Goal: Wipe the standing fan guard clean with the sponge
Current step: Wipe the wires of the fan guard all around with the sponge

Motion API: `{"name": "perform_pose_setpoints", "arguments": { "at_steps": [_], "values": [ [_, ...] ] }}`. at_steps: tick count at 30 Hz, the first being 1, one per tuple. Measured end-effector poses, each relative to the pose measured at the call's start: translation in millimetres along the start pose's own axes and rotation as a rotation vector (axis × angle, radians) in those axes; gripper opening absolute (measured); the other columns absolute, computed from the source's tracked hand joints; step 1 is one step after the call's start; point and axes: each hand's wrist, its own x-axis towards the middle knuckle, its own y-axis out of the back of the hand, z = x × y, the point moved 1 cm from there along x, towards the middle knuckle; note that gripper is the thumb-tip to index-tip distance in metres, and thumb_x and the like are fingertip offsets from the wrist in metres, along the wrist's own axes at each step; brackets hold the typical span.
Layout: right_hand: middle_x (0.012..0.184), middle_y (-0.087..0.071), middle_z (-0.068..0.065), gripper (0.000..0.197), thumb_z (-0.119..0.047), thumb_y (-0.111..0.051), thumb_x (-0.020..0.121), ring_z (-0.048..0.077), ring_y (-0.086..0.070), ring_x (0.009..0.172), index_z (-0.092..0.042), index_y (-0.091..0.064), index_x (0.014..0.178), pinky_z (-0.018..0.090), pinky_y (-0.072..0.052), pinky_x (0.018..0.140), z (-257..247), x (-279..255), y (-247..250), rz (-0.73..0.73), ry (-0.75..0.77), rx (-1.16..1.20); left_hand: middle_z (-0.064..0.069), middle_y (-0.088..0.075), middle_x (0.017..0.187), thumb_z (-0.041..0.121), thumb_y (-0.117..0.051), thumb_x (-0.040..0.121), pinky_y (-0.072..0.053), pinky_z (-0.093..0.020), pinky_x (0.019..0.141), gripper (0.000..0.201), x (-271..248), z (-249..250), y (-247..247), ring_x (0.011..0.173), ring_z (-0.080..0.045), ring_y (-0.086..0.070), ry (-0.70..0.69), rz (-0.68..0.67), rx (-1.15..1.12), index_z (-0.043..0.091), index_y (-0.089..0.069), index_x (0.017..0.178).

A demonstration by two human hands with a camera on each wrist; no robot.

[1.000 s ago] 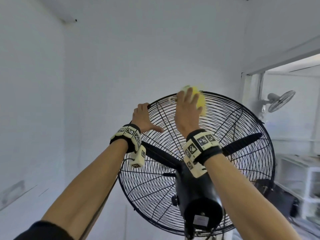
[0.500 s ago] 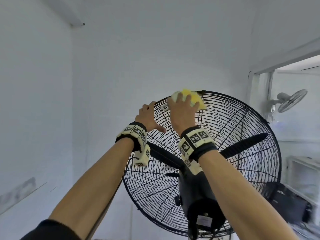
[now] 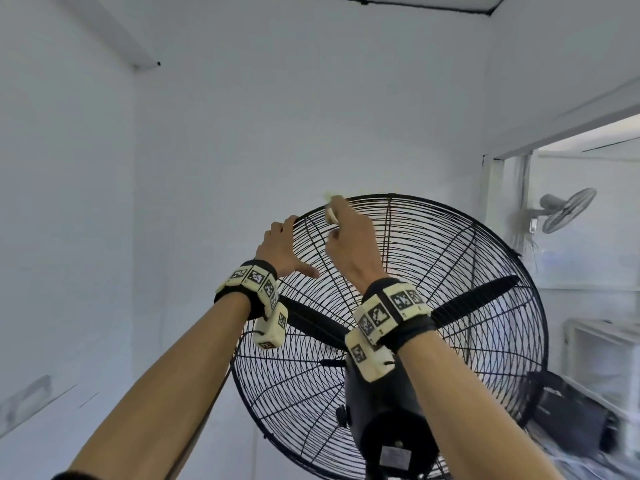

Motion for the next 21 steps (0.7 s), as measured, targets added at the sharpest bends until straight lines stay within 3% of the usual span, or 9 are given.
{"name": "perform_pose_setpoints", "arguments": {
  "at_steps": [1,3,6,10,12,15,17,19,21],
  "values": [
    [0.090,-0.063,0.014,0.035,0.014,-0.048,0.085,0.019,-0.056,0.068,-0.014,-0.050,0.105,0.022,-0.041,0.054,-4,-2,-1,-0.072,0.018,0.096,-0.012,-0.033,0.154,0.048,-0.101,0.054,-0.040,-0.052,0.114,0.140,0,-2,0,0.144,-0.034,-0.035,0.000,0.003,-0.002,0.023,-0.015,0.162],
    [0.092,-0.061,0.013,0.030,0.011,-0.047,0.089,0.018,-0.054,0.068,-0.013,-0.048,0.106,0.027,-0.042,0.057,-11,-5,-2,-0.141,0.067,0.133,-0.012,-0.033,0.155,0.048,-0.100,0.054,-0.040,-0.051,0.113,0.139,-1,-6,0,0.144,-0.033,-0.034,-0.001,0.014,-0.015,0.024,-0.016,0.162],
    [0.135,-0.046,0.018,0.023,-0.002,-0.049,0.096,0.033,-0.054,0.105,-0.009,-0.047,0.119,0.040,-0.047,0.078,-9,-10,9,-0.100,0.141,-0.133,-0.011,-0.031,0.157,0.050,-0.100,0.055,-0.040,-0.051,0.114,0.141,-4,-7,2,0.145,-0.032,-0.032,-0.009,0.010,-0.021,0.024,-0.014,0.163],
    [0.158,-0.020,0.026,0.047,0.007,-0.049,0.093,0.044,-0.062,0.099,-0.011,-0.037,0.135,0.044,-0.053,0.071,7,-19,32,-0.028,-0.068,-0.419,-0.011,-0.032,0.157,0.049,-0.101,0.054,-0.040,-0.051,0.115,0.140,-3,-3,0,0.145,-0.032,-0.033,-0.017,0.009,-0.025,0.024,-0.015,0.163],
    [0.161,-0.014,0.030,0.056,0.010,-0.048,0.092,0.051,-0.059,0.110,-0.013,-0.032,0.140,0.052,-0.057,0.082,6,-24,31,-0.053,-0.135,-0.511,-0.012,-0.032,0.157,0.048,-0.101,0.054,-0.040,-0.051,0.115,0.140,-3,-1,0,0.145,-0.032,-0.033,-0.015,0.008,-0.026,0.024,-0.016,0.162],
    [0.160,-0.015,0.031,0.060,0.004,-0.052,0.095,0.052,-0.049,0.128,-0.008,-0.028,0.149,0.055,-0.050,0.100,-1,-30,13,-0.218,-0.112,-0.574,-0.012,-0.031,0.157,0.047,-0.100,0.056,-0.039,-0.051,0.115,0.139,-4,-2,-1,0.146,-0.033,-0.032,-0.003,0.015,-0.014,0.023,-0.015,0.163],
    [0.153,-0.034,0.029,0.051,0.003,-0.058,0.093,0.042,-0.063,0.106,-0.007,-0.037,0.138,0.048,-0.054,0.087,-7,-31,6,-0.277,0.002,-0.427,-0.013,-0.031,0.157,0.046,-0.100,0.058,-0.039,-0.051,0.116,0.138,-4,-4,0,0.146,-0.033,-0.032,-0.001,0.019,-0.006,0.022,-0.014,0.164],
    [0.110,-0.061,0.015,0.031,0.002,-0.057,0.093,0.019,-0.059,0.070,-0.009,-0.046,0.119,0.040,-0.045,0.066,-13,-31,8,-0.264,0.087,-0.149,-0.013,-0.031,0.157,0.044,-0.099,0.059,-0.039,-0.051,0.115,0.137,-4,-5,1,0.146,-0.034,-0.032,0.001,0.025,0.000,0.022,-0.014,0.164],
    [0.097,-0.062,0.009,0.023,-0.001,-0.055,0.095,0.015,-0.055,0.065,-0.010,-0.047,0.114,0.037,-0.044,0.062,-10,-32,13,-0.137,0.054,-0.070,-0.013,-0.031,0.158,0.046,-0.099,0.058,-0.039,-0.052,0.115,0.137,-4,-5,1,0.146,-0.033,-0.032,-0.002,0.022,-0.001,0.023,-0.014,0.163]
  ]
}}
